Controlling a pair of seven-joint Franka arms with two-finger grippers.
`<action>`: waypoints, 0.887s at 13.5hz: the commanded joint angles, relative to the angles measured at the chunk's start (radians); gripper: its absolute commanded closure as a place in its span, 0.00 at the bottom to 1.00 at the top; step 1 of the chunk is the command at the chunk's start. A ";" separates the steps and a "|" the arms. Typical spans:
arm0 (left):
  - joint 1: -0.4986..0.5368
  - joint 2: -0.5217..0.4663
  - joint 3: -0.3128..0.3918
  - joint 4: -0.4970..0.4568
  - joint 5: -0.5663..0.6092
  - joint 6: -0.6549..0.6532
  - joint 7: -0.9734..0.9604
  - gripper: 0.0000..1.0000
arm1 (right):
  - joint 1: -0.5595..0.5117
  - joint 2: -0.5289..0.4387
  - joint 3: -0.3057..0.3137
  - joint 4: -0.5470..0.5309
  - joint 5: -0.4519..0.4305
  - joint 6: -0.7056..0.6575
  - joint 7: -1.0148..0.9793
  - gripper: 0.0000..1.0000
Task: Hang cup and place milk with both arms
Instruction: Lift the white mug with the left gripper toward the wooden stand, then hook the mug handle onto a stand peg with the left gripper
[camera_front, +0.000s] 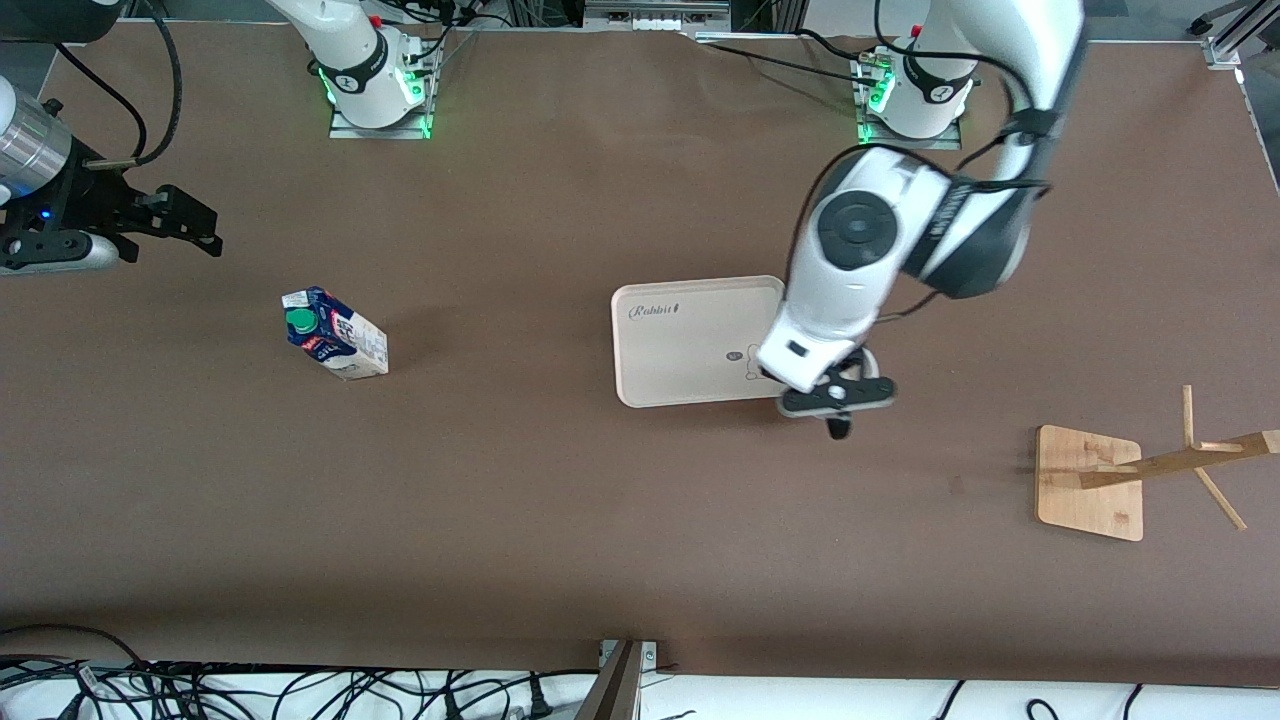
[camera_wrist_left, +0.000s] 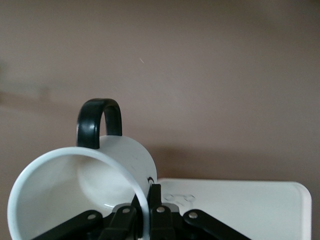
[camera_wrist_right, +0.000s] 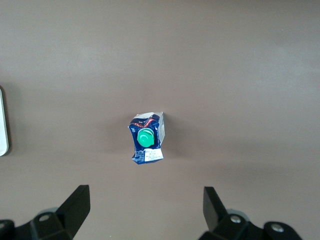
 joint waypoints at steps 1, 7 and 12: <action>0.100 -0.002 -0.011 0.099 0.009 -0.039 0.151 1.00 | -0.021 0.012 0.022 0.035 -0.024 -0.003 -0.002 0.00; 0.335 -0.030 -0.017 0.205 -0.171 -0.067 0.386 1.00 | -0.021 0.011 0.022 0.042 -0.024 -0.054 0.003 0.00; 0.419 -0.037 -0.017 0.199 -0.230 -0.176 0.437 1.00 | -0.025 0.012 0.018 0.058 -0.026 -0.048 0.003 0.00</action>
